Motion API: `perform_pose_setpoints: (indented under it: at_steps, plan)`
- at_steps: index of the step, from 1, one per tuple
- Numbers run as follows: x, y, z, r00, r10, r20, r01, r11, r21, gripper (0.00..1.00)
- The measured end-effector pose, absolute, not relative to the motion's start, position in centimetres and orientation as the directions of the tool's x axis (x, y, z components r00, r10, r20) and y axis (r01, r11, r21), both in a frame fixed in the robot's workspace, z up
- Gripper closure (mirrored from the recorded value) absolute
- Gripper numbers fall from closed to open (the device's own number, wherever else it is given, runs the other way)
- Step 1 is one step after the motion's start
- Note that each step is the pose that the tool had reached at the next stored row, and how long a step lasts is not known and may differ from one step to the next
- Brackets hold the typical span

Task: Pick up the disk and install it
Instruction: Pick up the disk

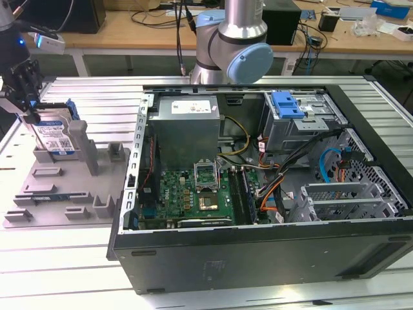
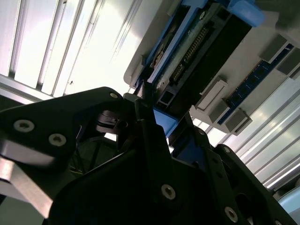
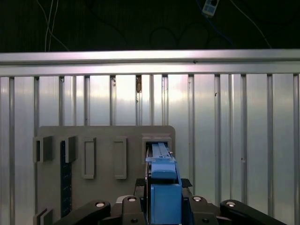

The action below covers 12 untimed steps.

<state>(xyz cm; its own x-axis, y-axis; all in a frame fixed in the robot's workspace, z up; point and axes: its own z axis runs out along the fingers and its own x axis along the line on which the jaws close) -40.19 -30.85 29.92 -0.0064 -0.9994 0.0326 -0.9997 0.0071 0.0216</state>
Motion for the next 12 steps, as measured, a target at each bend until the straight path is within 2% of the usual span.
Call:
perform_pose_setpoints:
  at_steps: [12]
  plan:
    - [-40.19, -30.85, 30.70, -0.006, -1.000, 0.021, -1.000, 0.007, 0.022, 0.64]
